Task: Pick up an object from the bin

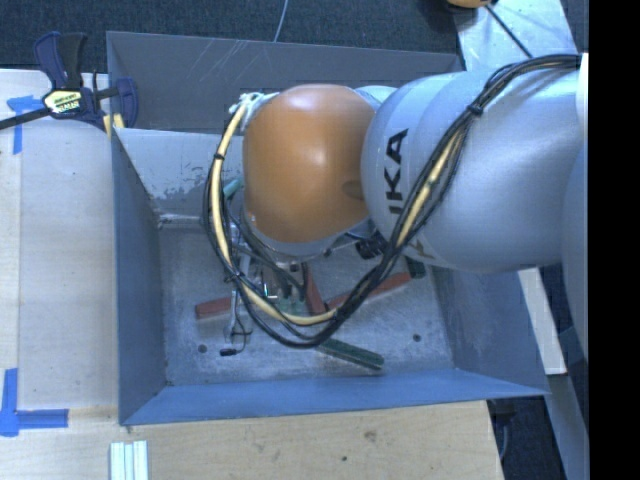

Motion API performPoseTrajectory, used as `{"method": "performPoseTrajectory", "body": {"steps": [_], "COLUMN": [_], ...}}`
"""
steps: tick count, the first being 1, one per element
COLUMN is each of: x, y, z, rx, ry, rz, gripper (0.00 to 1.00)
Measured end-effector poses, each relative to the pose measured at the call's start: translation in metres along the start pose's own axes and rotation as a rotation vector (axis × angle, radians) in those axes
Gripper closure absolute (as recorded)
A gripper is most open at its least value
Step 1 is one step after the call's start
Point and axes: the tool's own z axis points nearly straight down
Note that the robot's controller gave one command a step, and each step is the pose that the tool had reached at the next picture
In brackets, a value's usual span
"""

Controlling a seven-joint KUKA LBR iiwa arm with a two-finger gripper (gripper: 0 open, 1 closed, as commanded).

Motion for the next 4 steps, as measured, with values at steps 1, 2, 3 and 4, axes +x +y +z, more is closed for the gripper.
{"method": "performPoseTrajectory", "body": {"steps": [1, 2, 3, 4], "x": [-0.02, -0.061, -0.107, -0.111], "y": [-0.01, -0.048, -0.063, -0.089], "z": [0.02, 0.108, 0.088, 0.115], "rx": [-0.007, 0.001, -0.001, -0.001], "ry": [-0.019, -0.005, -0.009, -0.007], "rz": [-0.033, -0.099, -0.265, -0.229], "gripper": [0.0, 0.0, 0.0, 0.0]}}
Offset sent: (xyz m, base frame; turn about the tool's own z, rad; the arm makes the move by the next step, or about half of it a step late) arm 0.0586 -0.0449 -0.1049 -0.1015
